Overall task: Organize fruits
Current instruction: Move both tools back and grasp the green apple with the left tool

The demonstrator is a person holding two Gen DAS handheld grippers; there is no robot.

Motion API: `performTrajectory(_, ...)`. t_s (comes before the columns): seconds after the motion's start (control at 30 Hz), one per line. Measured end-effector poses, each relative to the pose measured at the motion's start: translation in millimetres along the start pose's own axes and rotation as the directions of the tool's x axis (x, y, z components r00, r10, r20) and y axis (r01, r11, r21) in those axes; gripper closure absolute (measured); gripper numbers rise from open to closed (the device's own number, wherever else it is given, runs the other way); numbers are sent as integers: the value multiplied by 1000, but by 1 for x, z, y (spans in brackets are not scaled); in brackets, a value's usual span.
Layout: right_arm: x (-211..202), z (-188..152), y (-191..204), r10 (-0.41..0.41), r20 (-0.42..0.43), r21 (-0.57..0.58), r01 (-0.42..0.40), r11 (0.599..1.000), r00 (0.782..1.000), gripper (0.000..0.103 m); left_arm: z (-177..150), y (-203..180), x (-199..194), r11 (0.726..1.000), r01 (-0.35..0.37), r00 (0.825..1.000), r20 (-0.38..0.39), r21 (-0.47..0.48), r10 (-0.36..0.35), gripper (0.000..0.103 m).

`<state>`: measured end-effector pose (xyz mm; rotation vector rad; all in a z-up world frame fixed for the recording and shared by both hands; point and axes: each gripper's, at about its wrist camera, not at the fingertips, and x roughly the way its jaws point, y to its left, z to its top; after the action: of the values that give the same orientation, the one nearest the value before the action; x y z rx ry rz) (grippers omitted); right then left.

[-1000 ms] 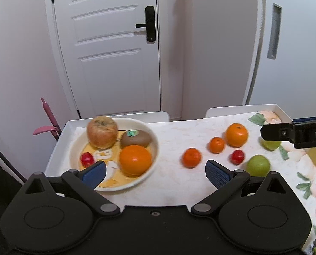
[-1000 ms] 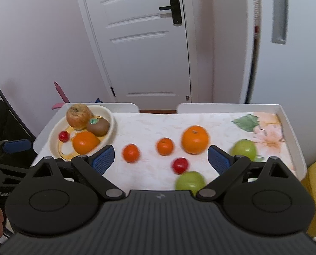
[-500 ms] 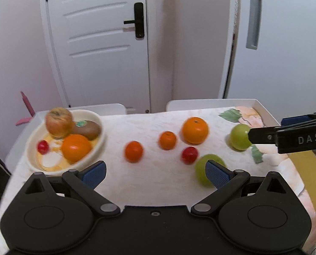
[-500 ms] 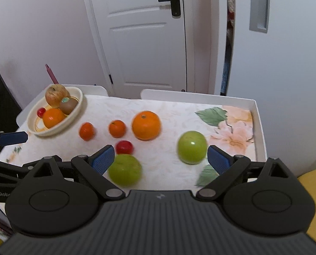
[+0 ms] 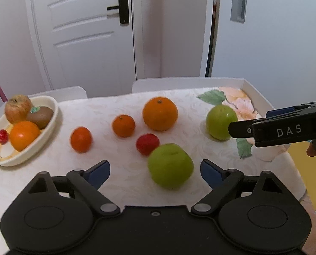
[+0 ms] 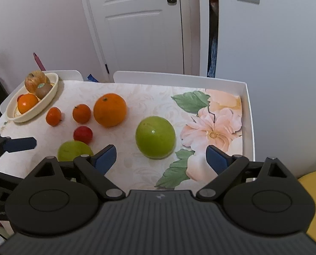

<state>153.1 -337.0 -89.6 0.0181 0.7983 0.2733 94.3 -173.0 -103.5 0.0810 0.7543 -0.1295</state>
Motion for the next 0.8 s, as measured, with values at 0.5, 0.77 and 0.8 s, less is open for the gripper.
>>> performTrajectory(0.5,30,2,-4,31,-17,18,-30,999,999,4,-3,-16,32,1000,0,999,-44,9,0,42)
performTrajectory(0.77,37,2,-7,37,-15,32,-36,999,999,12,-3,-17,32,1000,3,999,-37,29,-2,44)
performTrajectory(0.8,37,3,-7,37,-14,33,-36,999,999,13,-3,-17,32,999,3,999,-36,32,-2,44)
